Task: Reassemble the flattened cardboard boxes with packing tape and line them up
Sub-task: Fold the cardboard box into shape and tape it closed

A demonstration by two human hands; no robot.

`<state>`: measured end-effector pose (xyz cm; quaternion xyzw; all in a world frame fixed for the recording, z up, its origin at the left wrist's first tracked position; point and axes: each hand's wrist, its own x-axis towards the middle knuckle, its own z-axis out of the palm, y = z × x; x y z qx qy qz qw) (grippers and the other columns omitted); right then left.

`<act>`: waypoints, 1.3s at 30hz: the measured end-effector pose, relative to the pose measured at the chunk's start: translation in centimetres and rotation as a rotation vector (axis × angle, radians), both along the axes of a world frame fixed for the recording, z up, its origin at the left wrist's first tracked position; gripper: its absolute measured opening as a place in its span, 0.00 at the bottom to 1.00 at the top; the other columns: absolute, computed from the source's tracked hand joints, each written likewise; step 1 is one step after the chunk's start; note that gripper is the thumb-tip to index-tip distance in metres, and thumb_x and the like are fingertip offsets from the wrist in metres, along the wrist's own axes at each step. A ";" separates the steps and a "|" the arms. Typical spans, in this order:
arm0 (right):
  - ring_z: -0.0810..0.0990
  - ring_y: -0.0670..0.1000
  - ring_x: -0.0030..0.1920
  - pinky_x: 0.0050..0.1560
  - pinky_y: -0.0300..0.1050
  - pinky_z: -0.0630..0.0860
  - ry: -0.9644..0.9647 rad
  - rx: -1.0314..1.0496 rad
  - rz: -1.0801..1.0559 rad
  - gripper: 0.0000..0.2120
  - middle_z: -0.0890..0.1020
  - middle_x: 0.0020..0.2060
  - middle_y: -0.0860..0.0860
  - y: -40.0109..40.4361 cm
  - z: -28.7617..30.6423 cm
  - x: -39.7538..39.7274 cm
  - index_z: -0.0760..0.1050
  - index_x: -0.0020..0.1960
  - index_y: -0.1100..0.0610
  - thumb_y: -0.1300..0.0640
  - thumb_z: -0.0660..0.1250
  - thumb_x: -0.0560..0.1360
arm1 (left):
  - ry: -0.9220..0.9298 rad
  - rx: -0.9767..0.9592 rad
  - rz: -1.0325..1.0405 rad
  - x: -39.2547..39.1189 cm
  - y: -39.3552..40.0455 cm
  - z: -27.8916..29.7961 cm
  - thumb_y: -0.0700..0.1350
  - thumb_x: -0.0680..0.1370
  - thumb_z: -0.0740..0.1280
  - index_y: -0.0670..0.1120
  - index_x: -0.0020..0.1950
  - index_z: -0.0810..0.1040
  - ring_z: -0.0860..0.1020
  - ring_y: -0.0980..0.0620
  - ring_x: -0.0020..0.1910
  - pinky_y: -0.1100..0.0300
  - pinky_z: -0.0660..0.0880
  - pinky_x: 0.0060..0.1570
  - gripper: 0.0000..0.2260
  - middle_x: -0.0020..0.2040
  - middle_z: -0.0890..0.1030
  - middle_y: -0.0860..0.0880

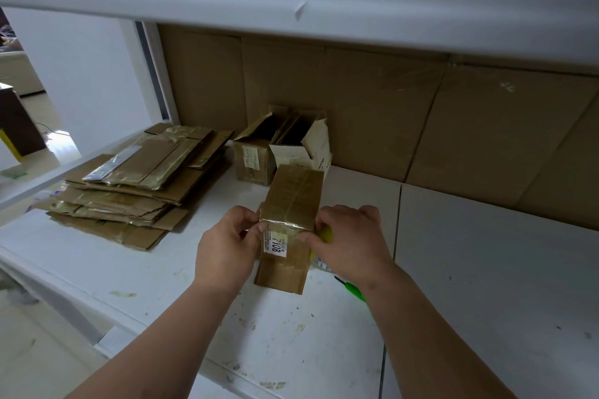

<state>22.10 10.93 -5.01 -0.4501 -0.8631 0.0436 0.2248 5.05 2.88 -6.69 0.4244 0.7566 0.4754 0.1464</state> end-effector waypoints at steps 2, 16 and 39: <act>0.74 0.46 0.40 0.56 0.45 0.59 0.011 0.041 -0.013 0.15 0.77 0.39 0.44 0.0 -0.4 -0.3 0.73 0.43 0.47 0.35 0.62 0.75 | 0.024 -0.003 0.023 0.1 0.1 -0.1 0.47 0.79 0.68 0.53 0.44 0.79 0.80 0.58 0.41 0.62 0.73 0.35 0.05 0.41 0.82 0.56; 0.72 0.46 0.37 0.53 0.47 0.64 0.015 0.085 -0.028 0.17 0.74 0.36 0.42 0.2 -1.1 -0.2 0.68 0.41 0.46 0.33 0.66 0.72 | 0.104 -0.059 0.007 -0.1 0.7 0.7 0.46 0.80 0.67 0.53 0.52 0.76 0.79 0.54 0.45 0.63 0.71 0.36 0.03 0.45 0.79 0.58; 0.76 0.50 0.44 0.58 0.47 0.67 0.029 -0.098 0.040 0.09 0.78 0.46 0.49 -1.0 0.2 -0.5 0.77 0.50 0.52 0.48 0.61 0.79 | 0.229 -0.195 -0.105 1.2 2.2 1.7 0.69 0.67 0.72 0.48 0.65 0.69 0.76 0.51 0.52 0.56 0.75 0.46 0.36 0.55 0.75 0.52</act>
